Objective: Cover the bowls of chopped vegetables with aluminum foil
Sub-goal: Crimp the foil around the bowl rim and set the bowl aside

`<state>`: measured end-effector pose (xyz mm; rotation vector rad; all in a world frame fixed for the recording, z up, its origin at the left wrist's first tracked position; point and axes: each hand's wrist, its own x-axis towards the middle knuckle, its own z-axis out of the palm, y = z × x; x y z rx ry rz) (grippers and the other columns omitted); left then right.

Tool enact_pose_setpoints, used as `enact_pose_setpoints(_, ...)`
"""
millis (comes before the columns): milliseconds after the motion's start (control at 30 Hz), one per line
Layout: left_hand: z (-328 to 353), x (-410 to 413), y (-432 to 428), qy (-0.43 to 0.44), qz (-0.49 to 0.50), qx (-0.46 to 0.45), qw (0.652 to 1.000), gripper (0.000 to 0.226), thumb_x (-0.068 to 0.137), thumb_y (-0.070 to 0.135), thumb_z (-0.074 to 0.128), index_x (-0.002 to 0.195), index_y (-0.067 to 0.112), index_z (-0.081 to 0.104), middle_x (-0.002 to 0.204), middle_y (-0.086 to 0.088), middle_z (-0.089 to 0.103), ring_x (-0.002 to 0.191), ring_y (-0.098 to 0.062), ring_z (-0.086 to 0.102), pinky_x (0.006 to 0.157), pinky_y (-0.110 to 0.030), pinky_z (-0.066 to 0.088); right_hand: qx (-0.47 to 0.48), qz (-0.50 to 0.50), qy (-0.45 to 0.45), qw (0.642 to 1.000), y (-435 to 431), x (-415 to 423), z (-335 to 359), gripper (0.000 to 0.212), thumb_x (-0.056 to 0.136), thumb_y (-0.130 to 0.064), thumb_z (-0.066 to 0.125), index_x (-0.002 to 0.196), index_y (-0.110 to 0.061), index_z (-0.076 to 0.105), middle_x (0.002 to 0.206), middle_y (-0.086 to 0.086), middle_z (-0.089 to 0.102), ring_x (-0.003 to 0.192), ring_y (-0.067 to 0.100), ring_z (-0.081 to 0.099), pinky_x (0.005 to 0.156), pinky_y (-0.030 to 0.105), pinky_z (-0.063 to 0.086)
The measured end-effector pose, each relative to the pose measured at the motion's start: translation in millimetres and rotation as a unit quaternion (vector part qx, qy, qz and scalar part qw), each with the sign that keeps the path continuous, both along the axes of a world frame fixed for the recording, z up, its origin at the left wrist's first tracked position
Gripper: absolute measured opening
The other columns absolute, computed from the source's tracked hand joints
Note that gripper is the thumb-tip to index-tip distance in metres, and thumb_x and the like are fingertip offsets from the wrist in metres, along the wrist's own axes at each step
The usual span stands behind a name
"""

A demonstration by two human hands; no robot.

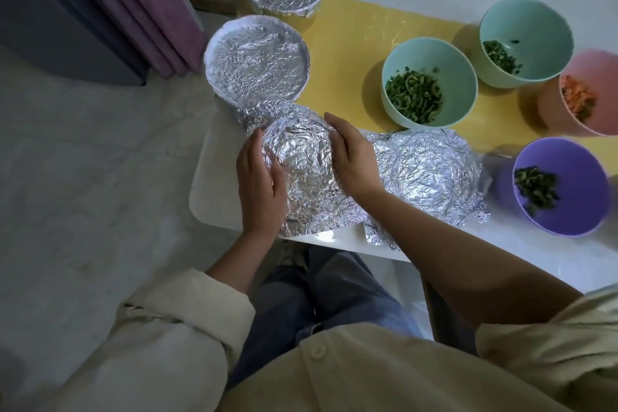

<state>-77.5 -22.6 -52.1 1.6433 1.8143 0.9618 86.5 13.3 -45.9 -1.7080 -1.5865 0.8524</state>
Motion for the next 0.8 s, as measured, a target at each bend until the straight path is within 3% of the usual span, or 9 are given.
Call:
enact_pose_setpoints(100,1,0,-1,-0.01,-0.015,-0.018,1.0,0.05,0.1,0.007,0.04,0.149,-0.001,0.034,0.151,-0.016,0.04,0.139,-0.025,0.036,0.115,-0.026,0.03,-0.028,-0.028,0.036,0.999,-4,2,-1,0.034,0.104,-0.025,0.041,0.132,-0.015,0.057,0.088,-0.014,0.06,0.074,-0.008,0.046,0.073,0.02,0.038)
enact_pose_setpoints(200,2,1,-4,-0.001,-0.05,-0.026,0.998,0.05,0.101,0.01,0.039,0.15,0.0,0.032,0.152,-0.018,0.037,0.141,-0.024,0.034,0.113,-0.011,0.021,-0.04,-0.064,0.052,0.996,-12,6,-2,0.033,0.103,-0.029,0.041,0.128,-0.016,0.059,0.076,-0.026,0.047,0.069,-0.01,0.043,0.071,0.022,0.037)
enact_pose_setpoints(400,4,10,-7,0.024,-0.134,-0.02,0.99,0.048,0.104,0.01,0.039,0.15,0.003,0.032,0.149,-0.017,0.04,0.136,-0.024,0.039,0.107,-0.011,0.023,-0.055,-0.151,0.071,0.984,-47,15,2,0.029,0.105,-0.027,0.04,0.124,-0.016,0.058,0.075,-0.014,0.054,0.064,0.004,0.05,0.059,0.025,0.039)
enact_pose_setpoints(533,4,2,4,0.041,-0.179,-0.035,0.982,0.046,0.103,0.007,0.038,0.149,0.009,0.036,0.136,-0.013,0.05,0.118,-0.025,0.051,0.093,-0.027,0.039,-0.09,-0.184,0.097,0.974,-55,15,3,0.024,0.104,-0.028,0.039,0.092,-0.016,0.056,0.071,-0.001,0.052,0.067,0.018,0.047,0.064,0.044,0.044)
enact_pose_setpoints(600,5,-2,7,0.061,-0.183,-0.039,0.98,0.045,0.102,0.008,0.038,0.147,0.008,0.039,0.133,-0.014,0.054,0.116,-0.029,0.054,0.092,-0.033,0.042,-0.124,-0.176,0.095,0.972,-56,19,11,0.029,0.105,-0.028,0.037,0.091,-0.011,0.057,0.077,0.005,0.055,0.073,0.02,0.05,0.07,0.042,0.045)
enact_pose_setpoints(667,7,-2,4,0.102,-0.168,-0.023,0.98,0.046,0.101,0.016,0.036,0.144,0.002,0.043,0.137,-0.017,0.053,0.124,-0.033,0.051,0.101,-0.043,0.043,-0.122,-0.152,0.036,0.98,-55,22,21,0.032,0.105,-0.028,0.037,0.11,-0.007,0.061,0.102,0.01,0.063,0.093,0.023,0.057,0.084,0.037,0.044)
enact_pose_setpoints(733,14,5,-2,0.152,-0.134,0.005,0.979,0.051,0.098,0.021,0.035,0.142,-0.001,0.044,0.144,-0.019,0.048,0.131,-0.035,0.046,0.107,-0.046,0.039,-0.042,-0.116,-0.054,0.991,-53,25,25,0.036,0.104,-0.028,0.039,0.132,-0.011,0.055,0.134,0.008,0.056,0.121,0.022,0.05,0.1,0.035,0.038)
enact_pose_setpoints(800,19,15,-5,0.189,-0.128,0.033,0.973,0.052,0.096,0.02,0.037,0.143,-0.001,0.043,0.148,-0.018,0.045,0.138,-0.033,0.041,0.112,-0.045,0.034,0.063,-0.052,-0.13,0.988,-48,23,23,0.04,0.102,-0.025,0.042,0.138,-0.009,0.051,0.144,0.009,0.048,0.131,0.024,0.044,0.107,0.034,0.033)
